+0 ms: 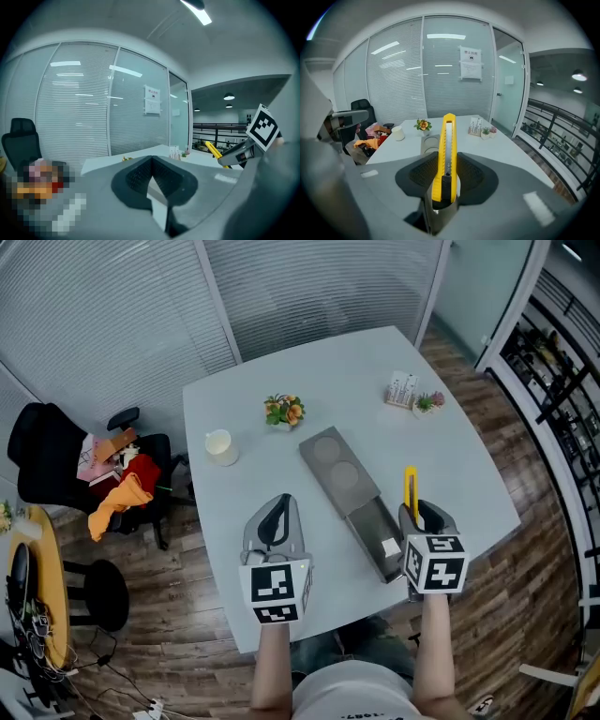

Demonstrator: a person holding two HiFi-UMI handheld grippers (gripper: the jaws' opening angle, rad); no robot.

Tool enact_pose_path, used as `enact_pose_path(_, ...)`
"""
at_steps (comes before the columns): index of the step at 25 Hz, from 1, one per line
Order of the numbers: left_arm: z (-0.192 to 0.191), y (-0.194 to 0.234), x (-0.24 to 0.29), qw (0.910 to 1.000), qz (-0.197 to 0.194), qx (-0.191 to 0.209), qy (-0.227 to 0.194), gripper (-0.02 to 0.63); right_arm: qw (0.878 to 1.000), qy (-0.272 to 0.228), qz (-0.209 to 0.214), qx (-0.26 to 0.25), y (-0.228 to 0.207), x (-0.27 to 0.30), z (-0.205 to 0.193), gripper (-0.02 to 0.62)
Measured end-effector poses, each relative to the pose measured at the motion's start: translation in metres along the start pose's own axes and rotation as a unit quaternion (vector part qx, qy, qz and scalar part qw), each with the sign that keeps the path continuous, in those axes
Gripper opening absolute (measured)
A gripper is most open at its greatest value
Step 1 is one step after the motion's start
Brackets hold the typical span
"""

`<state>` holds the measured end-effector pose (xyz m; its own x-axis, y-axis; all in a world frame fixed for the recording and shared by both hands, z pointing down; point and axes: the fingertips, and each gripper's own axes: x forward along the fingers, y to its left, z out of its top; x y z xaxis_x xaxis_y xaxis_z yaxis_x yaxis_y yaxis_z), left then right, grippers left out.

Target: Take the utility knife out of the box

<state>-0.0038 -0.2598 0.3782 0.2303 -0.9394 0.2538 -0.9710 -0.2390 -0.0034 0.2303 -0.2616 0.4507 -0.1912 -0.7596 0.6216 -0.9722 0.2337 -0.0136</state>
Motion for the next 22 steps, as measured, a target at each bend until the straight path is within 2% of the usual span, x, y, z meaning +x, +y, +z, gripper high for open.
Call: enact_pose_path(22, 0.073, 0.003, -0.025, 0.9962, 0.036, 0.023, -0.076, 0.000, 0.992, -0.127, 0.004, -0.014, -0.002, -0.051, 0.089, 0.153)
